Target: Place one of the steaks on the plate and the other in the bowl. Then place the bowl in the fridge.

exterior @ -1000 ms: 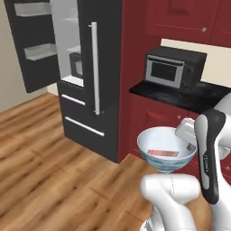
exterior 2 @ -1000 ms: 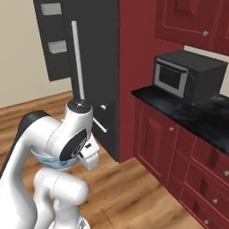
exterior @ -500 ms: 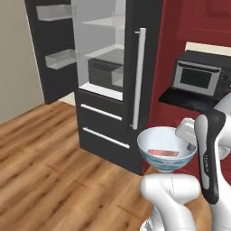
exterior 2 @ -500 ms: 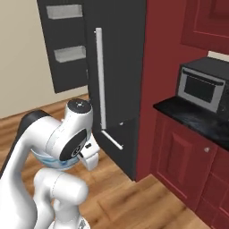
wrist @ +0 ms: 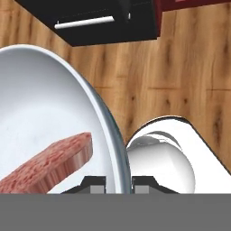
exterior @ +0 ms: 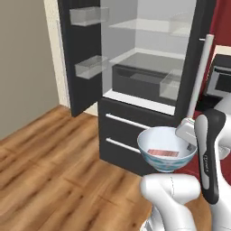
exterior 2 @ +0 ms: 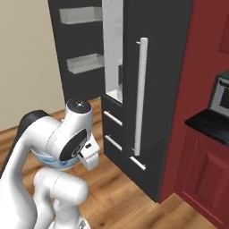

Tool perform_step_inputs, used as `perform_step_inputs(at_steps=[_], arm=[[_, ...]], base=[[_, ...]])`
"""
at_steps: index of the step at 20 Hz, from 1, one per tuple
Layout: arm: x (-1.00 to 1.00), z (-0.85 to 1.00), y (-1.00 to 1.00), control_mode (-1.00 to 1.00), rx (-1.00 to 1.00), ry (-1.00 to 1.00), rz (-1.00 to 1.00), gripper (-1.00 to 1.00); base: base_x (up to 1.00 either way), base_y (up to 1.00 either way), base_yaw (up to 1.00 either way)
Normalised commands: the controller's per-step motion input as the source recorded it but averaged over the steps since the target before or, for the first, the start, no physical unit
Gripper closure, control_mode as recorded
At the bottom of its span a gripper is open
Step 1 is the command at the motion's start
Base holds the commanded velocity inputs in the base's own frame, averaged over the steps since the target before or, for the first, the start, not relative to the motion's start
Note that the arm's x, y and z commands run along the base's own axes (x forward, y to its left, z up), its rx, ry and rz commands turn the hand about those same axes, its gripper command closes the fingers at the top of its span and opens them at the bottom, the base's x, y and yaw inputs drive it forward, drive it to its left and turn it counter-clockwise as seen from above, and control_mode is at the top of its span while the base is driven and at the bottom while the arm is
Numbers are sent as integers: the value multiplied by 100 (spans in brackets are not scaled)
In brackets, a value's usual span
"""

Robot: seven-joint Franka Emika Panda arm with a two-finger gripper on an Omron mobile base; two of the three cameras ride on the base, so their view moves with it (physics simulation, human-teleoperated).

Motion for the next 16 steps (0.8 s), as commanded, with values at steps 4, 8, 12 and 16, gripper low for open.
perform_step_inputs(at_steps=[4,8,12,16], arm=[[0,0,0,100,0,0,0,100],[0,0,0,100,0,0,0,100],[0,0,0,100,0,0,0,100],[0,0,0,100,0,0,0,100]], base=[[54,100,-15],[62,98,-18],[49,39,-32],[43,38,-47]])
